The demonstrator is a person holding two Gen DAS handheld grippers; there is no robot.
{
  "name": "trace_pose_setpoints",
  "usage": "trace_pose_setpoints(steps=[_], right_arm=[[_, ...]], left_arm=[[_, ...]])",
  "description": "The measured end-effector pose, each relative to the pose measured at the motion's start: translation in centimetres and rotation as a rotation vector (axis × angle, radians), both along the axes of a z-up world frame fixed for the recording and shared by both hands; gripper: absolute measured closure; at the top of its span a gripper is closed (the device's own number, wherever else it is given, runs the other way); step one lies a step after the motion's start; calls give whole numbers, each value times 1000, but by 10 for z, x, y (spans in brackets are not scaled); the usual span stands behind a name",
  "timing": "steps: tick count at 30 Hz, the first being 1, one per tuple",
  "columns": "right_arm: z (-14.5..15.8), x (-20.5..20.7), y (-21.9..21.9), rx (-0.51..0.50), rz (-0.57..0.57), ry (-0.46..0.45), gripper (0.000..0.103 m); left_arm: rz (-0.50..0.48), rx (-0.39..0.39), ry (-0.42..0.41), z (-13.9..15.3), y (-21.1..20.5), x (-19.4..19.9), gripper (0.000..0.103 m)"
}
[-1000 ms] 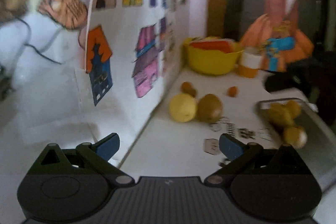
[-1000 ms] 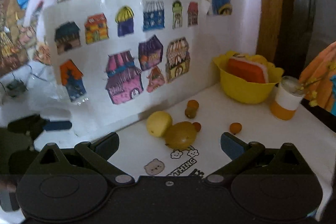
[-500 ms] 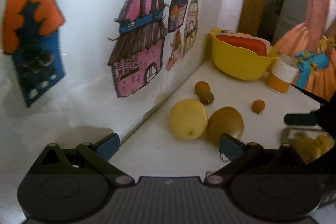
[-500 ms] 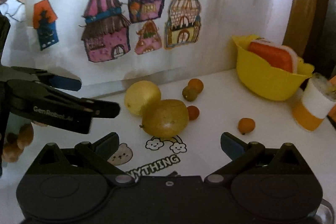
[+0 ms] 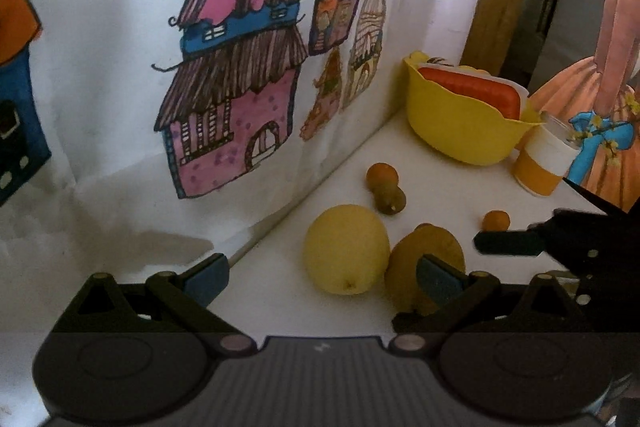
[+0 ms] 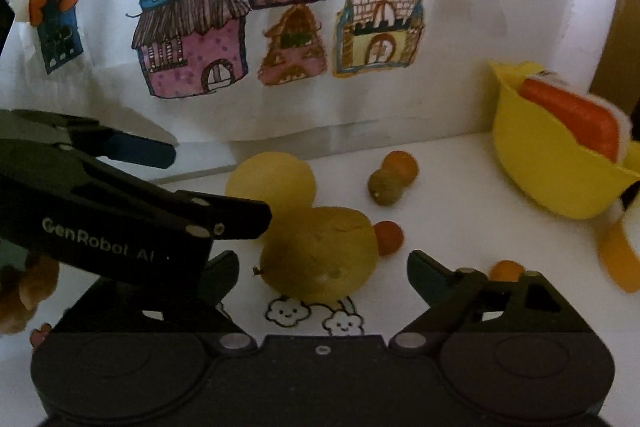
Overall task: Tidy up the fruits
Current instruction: 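Grasp the brown round fruit with the right tool while the left tool grasps the yellow lemon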
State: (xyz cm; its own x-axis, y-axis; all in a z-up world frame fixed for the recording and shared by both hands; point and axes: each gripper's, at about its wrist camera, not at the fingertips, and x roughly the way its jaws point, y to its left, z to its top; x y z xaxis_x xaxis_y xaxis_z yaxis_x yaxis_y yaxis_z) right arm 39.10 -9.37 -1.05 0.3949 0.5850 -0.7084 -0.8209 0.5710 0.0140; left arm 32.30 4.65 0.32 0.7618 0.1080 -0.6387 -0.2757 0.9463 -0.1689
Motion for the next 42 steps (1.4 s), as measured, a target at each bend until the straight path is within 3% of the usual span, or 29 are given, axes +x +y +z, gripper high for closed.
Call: trace_pose_setpoints(steps=[10, 15, 27, 33, 37, 42], right_arm=[[-7, 10, 10, -1, -6, 46, 28], [-9, 16, 10, 28, -7, 99, 32], [-8, 6, -21, -7, -43, 116, 33], [-8, 4, -29, -19, -63, 113, 33], [-8, 3, -30, -20, -66, 115, 33], [-8, 0, -35, -8, -70, 136, 33]], left_arm=[[8, -82, 19, -6, 7, 14, 12], [4, -81, 14, -7, 8, 15, 14], [5, -108, 30, -15, 4, 24, 20], [-6, -101, 38, -23, -5, 35, 28], [-40, -92, 27, -25, -9, 38, 43], [-59, -86, 6, -27, -8, 34, 44]])
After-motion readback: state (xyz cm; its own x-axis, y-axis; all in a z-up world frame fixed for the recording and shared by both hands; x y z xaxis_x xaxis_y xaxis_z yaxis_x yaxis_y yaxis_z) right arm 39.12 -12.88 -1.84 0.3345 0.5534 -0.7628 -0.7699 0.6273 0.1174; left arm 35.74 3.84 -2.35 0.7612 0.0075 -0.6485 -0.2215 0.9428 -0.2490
